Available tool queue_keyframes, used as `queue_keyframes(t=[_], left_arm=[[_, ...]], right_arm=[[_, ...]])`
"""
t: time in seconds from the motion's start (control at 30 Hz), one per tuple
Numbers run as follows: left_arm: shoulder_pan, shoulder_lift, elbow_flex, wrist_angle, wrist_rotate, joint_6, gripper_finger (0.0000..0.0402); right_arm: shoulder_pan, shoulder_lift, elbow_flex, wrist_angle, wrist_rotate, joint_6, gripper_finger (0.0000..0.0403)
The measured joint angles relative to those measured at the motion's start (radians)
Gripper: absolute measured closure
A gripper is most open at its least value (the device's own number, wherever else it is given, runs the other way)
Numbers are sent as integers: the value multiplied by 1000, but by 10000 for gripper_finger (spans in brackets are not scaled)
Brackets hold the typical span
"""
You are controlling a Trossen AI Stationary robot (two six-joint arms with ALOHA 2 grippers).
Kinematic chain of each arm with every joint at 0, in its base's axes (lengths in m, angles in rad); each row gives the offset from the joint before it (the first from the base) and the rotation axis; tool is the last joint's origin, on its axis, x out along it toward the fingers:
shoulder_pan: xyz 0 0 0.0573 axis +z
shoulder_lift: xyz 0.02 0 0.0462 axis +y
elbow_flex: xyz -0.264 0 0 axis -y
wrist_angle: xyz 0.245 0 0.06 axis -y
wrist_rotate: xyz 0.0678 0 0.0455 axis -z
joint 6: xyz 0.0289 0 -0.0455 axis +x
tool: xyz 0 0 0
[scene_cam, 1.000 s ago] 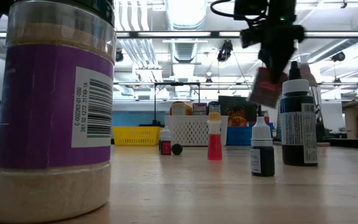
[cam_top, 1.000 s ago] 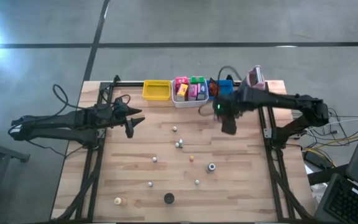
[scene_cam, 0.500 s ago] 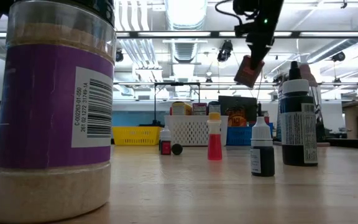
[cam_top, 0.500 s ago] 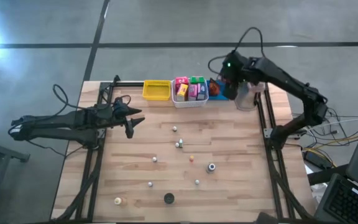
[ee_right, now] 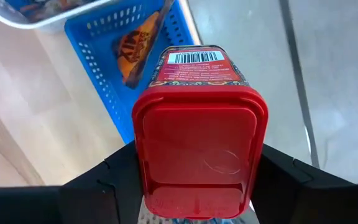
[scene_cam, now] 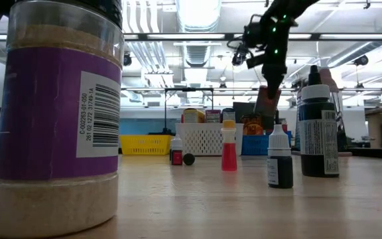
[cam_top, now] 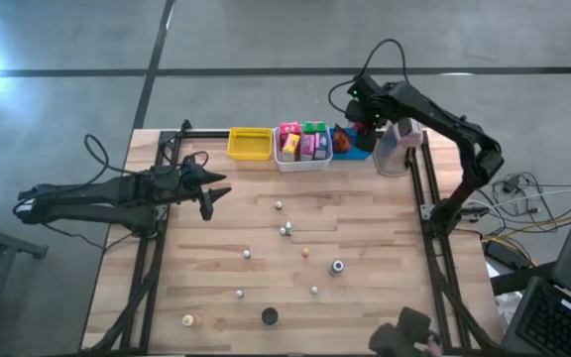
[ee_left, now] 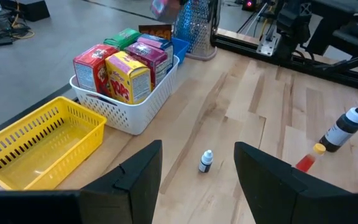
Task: Pick & Place Kitchen Items
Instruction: Put the red seasoning can into the blue basket
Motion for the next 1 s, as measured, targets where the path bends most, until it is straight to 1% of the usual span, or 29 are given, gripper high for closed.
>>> queue_keyframes(t=[0.17, 0.27, 0.37, 0.43, 0.67, 0.77, 0.83, 0.9, 1.0], left_arm=[[0, 0, 0, 0, 0, 0, 195], [0, 0, 0, -1, 0, 0, 195], [0, 0, 0, -2, 0, 0, 195], [0, 0, 0, -2, 0, 3, 195], [0, 0, 0, -4, 0, 8, 195], [0, 0, 0, -7, 0, 8, 195], [0, 0, 0, -7, 0, 8, 195], [0, 0, 0, -8, 0, 8, 195], [0, 0, 0, -12, 0, 8, 195]], right_arm=[[-25, 50, 0, 2, 1, -30, 166], [-38, 70, -2, 1, -4, -30, 175], [-47, 86, -5, 3, -54, -31, 189], [-47, 103, -5, 6, -78, -33, 189], [-48, 181, -6, 43, -78, -51, 172], [-51, 204, -7, 83, -80, -62, 180], [-52, 213, -8, 118, -102, -70, 188], [-55, 219, -8, 144, -130, -75, 189], [-56, 229, -8, 167, -139, -98, 187]])
